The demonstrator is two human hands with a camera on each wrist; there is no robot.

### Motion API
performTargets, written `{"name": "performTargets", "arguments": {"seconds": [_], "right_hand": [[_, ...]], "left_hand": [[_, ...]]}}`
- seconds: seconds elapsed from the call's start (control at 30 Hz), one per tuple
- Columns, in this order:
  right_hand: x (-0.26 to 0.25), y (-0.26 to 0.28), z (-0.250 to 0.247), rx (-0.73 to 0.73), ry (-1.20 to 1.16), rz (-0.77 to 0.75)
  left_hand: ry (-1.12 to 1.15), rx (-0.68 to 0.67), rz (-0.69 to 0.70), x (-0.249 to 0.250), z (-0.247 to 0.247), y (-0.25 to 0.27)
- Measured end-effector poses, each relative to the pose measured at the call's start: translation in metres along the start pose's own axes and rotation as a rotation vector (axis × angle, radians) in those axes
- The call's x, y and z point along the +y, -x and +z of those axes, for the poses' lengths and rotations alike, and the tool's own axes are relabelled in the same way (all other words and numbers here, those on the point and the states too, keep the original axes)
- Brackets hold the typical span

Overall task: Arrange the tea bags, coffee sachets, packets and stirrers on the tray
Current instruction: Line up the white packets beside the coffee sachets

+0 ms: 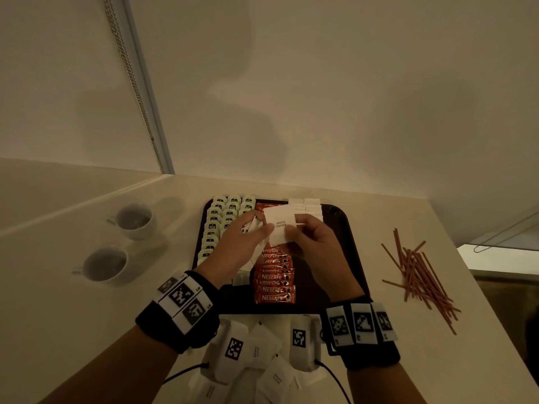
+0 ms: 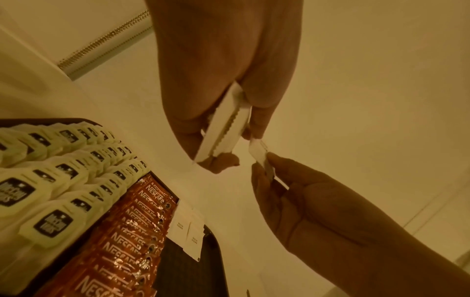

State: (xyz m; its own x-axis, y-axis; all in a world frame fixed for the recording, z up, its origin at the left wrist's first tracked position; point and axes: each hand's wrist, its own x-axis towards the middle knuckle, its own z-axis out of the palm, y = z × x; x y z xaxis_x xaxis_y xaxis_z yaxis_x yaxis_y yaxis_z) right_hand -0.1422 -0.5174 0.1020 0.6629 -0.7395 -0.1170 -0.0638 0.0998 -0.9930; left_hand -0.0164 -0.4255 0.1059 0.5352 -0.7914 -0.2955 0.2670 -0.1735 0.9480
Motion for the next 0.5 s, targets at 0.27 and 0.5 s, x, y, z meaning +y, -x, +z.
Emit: {"name": "performTargets", "arguments": {"seconds": [0.27, 0.5], "right_hand": [[0.030, -0.008, -0.022, 0.005, 0.161, 0.095], [0.090, -0.047, -0.075, 0.264, 0.230, 0.278]], "left_hand": [[0.122, -0.061, -0.184, -0.016, -0.011, -0.008], [0.700, 0.008, -0.344, -0.033, -0.047, -0.022]]}}
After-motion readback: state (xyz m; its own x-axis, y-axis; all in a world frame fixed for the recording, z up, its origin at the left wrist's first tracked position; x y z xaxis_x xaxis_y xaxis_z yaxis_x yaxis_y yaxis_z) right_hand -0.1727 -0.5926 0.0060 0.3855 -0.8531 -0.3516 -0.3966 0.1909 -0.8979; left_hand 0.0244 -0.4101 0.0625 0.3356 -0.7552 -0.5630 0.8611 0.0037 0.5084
